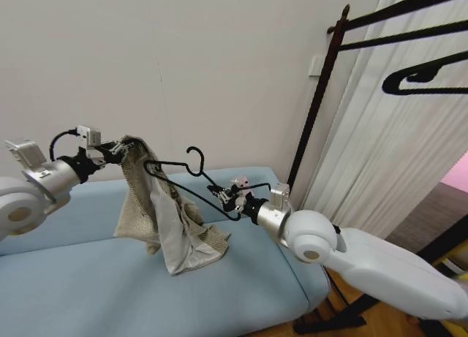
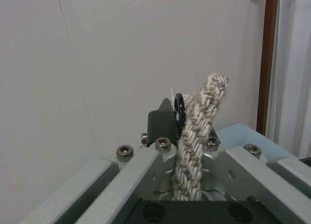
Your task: Pick up the clothes from the sofa and hang them on the clothes hanger.
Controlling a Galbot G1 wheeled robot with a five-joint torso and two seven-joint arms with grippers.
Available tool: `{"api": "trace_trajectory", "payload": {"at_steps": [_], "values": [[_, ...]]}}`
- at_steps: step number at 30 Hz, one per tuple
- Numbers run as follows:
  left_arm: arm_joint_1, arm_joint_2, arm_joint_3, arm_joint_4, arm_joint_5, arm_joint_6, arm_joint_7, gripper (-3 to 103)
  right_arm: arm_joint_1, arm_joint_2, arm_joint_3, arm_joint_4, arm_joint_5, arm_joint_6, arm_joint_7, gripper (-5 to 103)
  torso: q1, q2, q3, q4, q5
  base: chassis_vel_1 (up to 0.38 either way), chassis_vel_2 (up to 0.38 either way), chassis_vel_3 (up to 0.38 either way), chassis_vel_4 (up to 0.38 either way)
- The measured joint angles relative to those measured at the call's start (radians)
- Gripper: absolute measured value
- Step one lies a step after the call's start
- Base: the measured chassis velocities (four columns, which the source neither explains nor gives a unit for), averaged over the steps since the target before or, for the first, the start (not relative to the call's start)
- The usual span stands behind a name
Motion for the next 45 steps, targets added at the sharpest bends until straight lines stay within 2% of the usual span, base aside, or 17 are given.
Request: {"api": "trace_trajectory", "payload": {"at_steps": [7,11,23,34,44,45], "values": [[0.000,0.006,-0.006,-0.016,-0.008,0.003,-0.006,2,-0.023,0.030,-0.018,-0.021,-0.041,-0.022,0.021,2,0.000,0.000,0.000,0.0003,0.0000,0.000,0.000,0.000,0.000],[-0.001,0.013,-0.012,-0.033,-0.017,0.006,-0.015,2,-0.063,0.047,-0.020,-0.075,-0.103,-0.042,0.037,2,0.000,0.000,0.000,0.0001,0.0001,0.000,0.000,0.000,0.000],[0.001,0.032,-0.020,-0.024,-0.028,0.008,-0.016,2,-0.134,0.015,0.023,-0.077,-0.174,-0.034,0.056,2,0.000,0.000,0.000,-0.0001,0.0001,0.000,0.000,0.000,0.000],[0.002,0.028,-0.005,-0.033,-0.026,0.008,-0.016,2,-0.036,0.095,-0.022,-0.051,-0.089,-0.025,0.078,2,0.000,0.000,0.000,0.0002,-0.0001,0.000,0.000,0.000,0.000],[0.005,0.027,-0.004,-0.067,-0.028,0.010,-0.026,2,0.042,0.208,-0.055,-0.153,-0.013,-0.008,0.097,2,0.000,0.000,0.000,-0.0001,-0.0002,0.000,0.000,0.000,0.000],[0.004,0.032,-0.007,-0.077,-0.032,0.010,-0.030,2,0.047,0.236,-0.062,-0.176,-0.002,-0.008,0.104,2,0.000,0.000,0.000,0.0001,-0.0002,0.000,0.000,0.000,0.000]]}}
